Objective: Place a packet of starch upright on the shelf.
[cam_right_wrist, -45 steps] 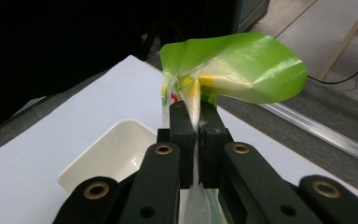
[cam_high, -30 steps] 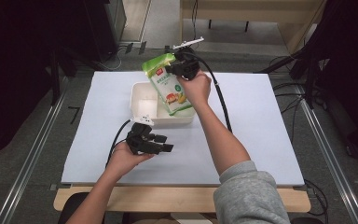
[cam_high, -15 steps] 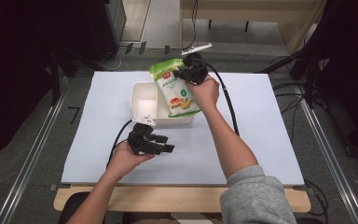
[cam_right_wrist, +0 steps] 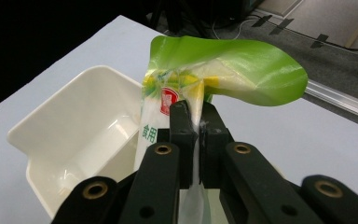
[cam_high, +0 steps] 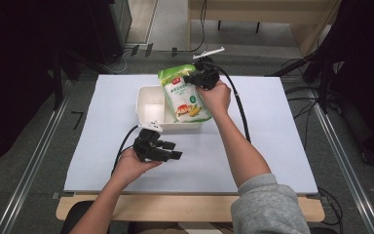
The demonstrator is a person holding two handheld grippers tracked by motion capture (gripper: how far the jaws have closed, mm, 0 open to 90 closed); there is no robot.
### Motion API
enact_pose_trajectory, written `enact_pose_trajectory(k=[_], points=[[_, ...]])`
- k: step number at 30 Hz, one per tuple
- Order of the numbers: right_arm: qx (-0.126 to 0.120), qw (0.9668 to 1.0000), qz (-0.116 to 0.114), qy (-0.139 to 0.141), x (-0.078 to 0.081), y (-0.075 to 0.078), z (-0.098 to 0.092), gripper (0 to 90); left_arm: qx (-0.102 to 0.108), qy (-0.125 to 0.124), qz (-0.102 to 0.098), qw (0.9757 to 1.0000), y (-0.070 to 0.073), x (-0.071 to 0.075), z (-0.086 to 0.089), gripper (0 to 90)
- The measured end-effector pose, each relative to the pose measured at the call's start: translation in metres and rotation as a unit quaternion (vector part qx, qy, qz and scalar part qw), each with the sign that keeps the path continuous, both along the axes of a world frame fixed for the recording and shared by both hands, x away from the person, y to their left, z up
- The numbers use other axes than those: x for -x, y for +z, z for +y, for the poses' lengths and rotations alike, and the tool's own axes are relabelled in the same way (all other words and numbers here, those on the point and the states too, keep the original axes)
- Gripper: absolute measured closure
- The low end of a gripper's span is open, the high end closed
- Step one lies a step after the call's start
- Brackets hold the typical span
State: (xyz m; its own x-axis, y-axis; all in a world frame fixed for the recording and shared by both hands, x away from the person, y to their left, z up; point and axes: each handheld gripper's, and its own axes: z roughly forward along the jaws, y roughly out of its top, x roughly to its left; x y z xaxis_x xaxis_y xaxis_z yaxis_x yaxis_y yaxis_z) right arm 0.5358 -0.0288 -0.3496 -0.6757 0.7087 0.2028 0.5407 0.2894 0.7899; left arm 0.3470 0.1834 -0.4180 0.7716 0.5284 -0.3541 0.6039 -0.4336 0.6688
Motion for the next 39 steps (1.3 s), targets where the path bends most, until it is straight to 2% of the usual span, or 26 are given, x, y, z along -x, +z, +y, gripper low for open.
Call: enact_pose_trajectory(k=[5, 6, 8, 10, 13, 14, 16, 17, 18, 19, 20, 22, 23, 26, 29, 31, 33, 34, 35, 36, 37, 39], points=[[0.002, 1.0000, -0.001, 0.000, -0.001, 0.001, -0.001, 84.6, 0.001, 0.000, -0.001, 1.0000, 0.000, 0.000, 0.000, 46.3], [-0.001, 1.0000, -0.004, 0.001, -0.001, 0.002, -0.001, 78.0, 0.001, 0.000, -0.001, 1.0000, 0.000, 0.000, 0.000, 46.3], [-0.005, 1.0000, 0.000, 0.006, -0.003, 0.002, -0.001, 70.5, 0.002, 0.001, 0.000, 1.0000, 0.000, 0.000, -0.001, 46.3], [0.002, 1.0000, -0.001, 0.006, -0.004, 0.003, 0.000, 70.5, 0.000, -0.002, 0.001, 1.0000, 0.000, 0.000, -0.001, 46.3], [0.002, 0.9999, 0.011, 0.012, -0.011, 0.003, 0.003, 60.3, 0.000, -0.002, 0.001, 1.0000, -0.001, 0.000, -0.002, 46.3], [0.010, 0.9998, 0.012, 0.010, -0.014, 0.003, 0.007, 57.8, 0.000, -0.001, 0.001, 1.0000, -0.001, 0.000, -0.002, 46.3], [0.012, 0.9998, 0.015, 0.009, -0.015, 0.003, 0.008, 57.7, 0.001, -0.003, 0.000, 1.0000, 0.000, 0.000, 0.000, 46.3], [0.015, 0.9994, 0.029, 0.009, -0.018, 0.002, 0.014, 68.3, 0.001, 0.000, 0.000, 1.0000, 0.000, -0.001, 0.001, 46.3], [0.015, 0.9994, 0.029, 0.009, -0.018, 0.002, 0.014, 68.3, 0.001, 0.000, 0.000, 1.0000, 0.000, -0.001, 0.001, 46.4], [0.022, 0.9992, 0.033, 0.005, -0.018, 0.002, 0.017, 81.6, 0.004, 0.002, 0.001, 1.0000, 0.000, -0.001, 0.001, 46.5], [0.022, 0.9992, 0.033, 0.005, -0.018, 0.002, 0.017, 81.6, 0.004, 0.002, 0.001, 1.0000, 0.000, -0.001, 0.001, 46.6], [0.013, 0.9985, 0.053, 0.003, -0.018, 0.004, 0.020, 87.9, 0.004, 0.001, 0.000, 1.0000, 0.000, -0.001, 0.002, 46.7], [0.011, 0.9985, 0.054, 0.005, -0.017, 0.005, 0.021, 88.3, 0.004, 0.001, 0.000, 1.0000, 0.000, -0.001, 0.002, 46.7], [0.010, 0.9988, 0.042, 0.021, -0.014, 0.012, 0.027, 88.9, 0.004, 0.000, 0.000, 1.0000, 0.000, 0.000, 0.002, 46.9], [-0.010, 0.9991, 0.024, 0.034, -0.009, 0.023, 0.034, 89.0, 0.004, 0.002, -0.001, 1.0000, 0.000, 0.000, 0.001, 47.0], [-0.006, 0.9991, 0.007, 0.041, -0.007, 0.030, 0.040, 89.0, 0.003, 0.001, -0.001, 1.0000, 0.000, 0.000, 0.001, 47.0], [-0.013, 0.9980, -0.007, 0.062, -0.006, 0.035, 0.044, 89.0, 0.004, 0.000, -0.002, 1.0000, 0.000, 0.000, 0.001, 47.1], [-0.022, 0.9964, -0.019, 0.079, -0.005, 0.035, 0.045, 89.0, 0.003, -0.001, -0.002, 1.0000, 0.000, 0.000, 0.001, 47.1], [-0.042, 0.9925, -0.045, 0.105, -0.005, 0.029, 0.043, 89.1, 0.003, -0.002, -0.001, 1.0000, 0.000, 0.000, 0.002, 47.2], [-0.042, 0.9925, -0.045, 0.105, -0.005, 0.029, 0.043, 89.1, 0.003, -0.002, -0.001, 1.0000, 0.000, 0.000, 0.002, 47.2], [-0.049, 0.9908, -0.052, 0.115, -0.006, 0.025, 0.041, 89.1, 0.002, -0.003, -0.002, 1.0000, 0.000, 0.000, 0.002, 47.2], [-0.058, 0.9908, -0.052, 0.111, -0.009, 0.011, 0.033, 89.1, 0.003, -0.003, -0.001, 1.0000, 0.000, 0.000, 0.002, 47.3]])
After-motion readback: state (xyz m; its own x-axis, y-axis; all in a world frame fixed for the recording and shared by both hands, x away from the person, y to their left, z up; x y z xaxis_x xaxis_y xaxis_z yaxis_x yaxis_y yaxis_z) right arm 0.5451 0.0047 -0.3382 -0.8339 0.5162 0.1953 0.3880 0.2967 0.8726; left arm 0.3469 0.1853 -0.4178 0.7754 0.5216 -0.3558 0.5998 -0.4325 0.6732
